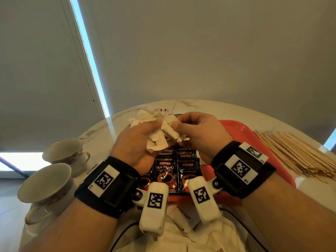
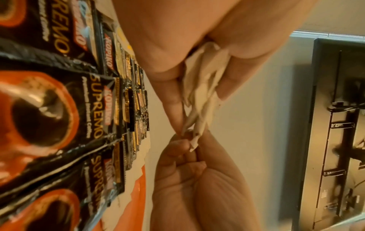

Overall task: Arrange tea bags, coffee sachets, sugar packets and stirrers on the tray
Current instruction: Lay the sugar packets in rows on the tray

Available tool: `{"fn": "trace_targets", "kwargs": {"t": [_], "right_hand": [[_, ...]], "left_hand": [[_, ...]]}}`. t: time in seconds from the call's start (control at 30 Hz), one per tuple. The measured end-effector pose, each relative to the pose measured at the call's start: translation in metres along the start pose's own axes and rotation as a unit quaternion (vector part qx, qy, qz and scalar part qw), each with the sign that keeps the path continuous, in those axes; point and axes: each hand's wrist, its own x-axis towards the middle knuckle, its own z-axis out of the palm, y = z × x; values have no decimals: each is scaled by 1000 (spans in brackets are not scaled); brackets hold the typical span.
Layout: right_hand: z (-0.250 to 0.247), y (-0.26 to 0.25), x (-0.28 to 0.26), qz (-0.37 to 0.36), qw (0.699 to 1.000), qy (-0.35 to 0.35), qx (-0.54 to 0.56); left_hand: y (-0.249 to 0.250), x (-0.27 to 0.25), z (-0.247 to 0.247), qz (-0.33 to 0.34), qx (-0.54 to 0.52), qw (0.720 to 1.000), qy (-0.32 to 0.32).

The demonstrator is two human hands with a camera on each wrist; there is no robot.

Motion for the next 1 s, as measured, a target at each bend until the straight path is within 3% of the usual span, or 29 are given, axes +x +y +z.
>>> {"fn": "trace_targets", "kwargs": {"t": [0.13, 0.33, 0.53, 0.8, 1.0], "right_hand": [[-2, -2, -1, -37, 999, 18, -21], [0, -4, 2, -65, 994, 81, 33], [1, -6, -5, 36, 999, 8, -3], [-28, -11, -9, 54, 990, 131, 2], [-75, 9, -21, 190, 960, 189, -82]], "left_hand": [[-3, -2, 1, 15, 58, 998, -14], [-1, 2, -2, 0, 31, 999, 20], [-5, 3, -2, 57, 33, 996, 56], [-5, 0, 0, 36, 43, 997, 55], [-3, 3, 0, 11, 31, 995, 96]]}}
